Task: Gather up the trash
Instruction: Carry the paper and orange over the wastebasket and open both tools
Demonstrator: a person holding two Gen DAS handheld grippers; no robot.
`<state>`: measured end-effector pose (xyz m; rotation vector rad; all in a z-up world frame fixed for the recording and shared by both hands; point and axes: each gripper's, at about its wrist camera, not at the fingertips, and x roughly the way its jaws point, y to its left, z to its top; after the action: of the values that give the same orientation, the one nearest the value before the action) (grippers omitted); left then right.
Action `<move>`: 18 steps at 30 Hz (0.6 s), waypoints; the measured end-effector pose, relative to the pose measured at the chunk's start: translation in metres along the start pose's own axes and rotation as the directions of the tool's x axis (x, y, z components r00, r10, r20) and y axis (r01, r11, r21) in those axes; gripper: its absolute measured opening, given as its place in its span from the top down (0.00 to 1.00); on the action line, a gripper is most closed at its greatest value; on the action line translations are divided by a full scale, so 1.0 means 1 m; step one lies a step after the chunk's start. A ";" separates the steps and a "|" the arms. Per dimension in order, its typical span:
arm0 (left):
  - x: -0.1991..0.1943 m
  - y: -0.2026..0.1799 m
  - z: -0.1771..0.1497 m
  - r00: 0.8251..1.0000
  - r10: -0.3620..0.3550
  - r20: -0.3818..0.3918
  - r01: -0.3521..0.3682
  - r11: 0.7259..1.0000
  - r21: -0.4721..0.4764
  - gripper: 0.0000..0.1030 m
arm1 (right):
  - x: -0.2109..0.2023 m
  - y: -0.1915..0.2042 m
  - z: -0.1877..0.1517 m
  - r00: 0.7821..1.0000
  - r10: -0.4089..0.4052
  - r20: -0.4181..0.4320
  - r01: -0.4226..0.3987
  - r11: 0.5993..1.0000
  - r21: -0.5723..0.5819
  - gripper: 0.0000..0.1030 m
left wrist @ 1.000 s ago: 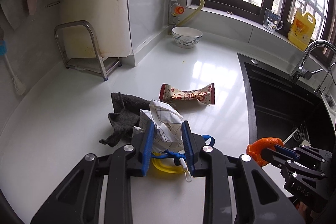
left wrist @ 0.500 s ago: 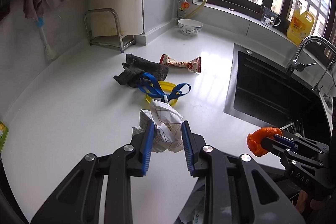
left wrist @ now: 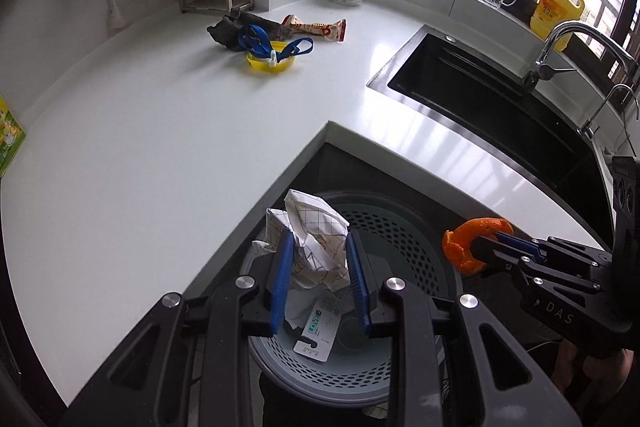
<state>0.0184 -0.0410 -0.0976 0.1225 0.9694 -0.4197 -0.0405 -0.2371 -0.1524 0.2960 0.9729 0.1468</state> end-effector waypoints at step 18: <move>0.031 0.006 -0.030 0.993 -0.013 -0.119 0.012 1.000 -0.010 0.52 | 0.028 0.013 -0.020 0.998 0.015 -0.059 -0.011 0.998 0.059 0.66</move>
<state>0.0131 -0.0363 -0.1408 0.1344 1.0903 -0.4234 -0.0413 -0.2137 -0.1813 0.3539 1.0351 0.1396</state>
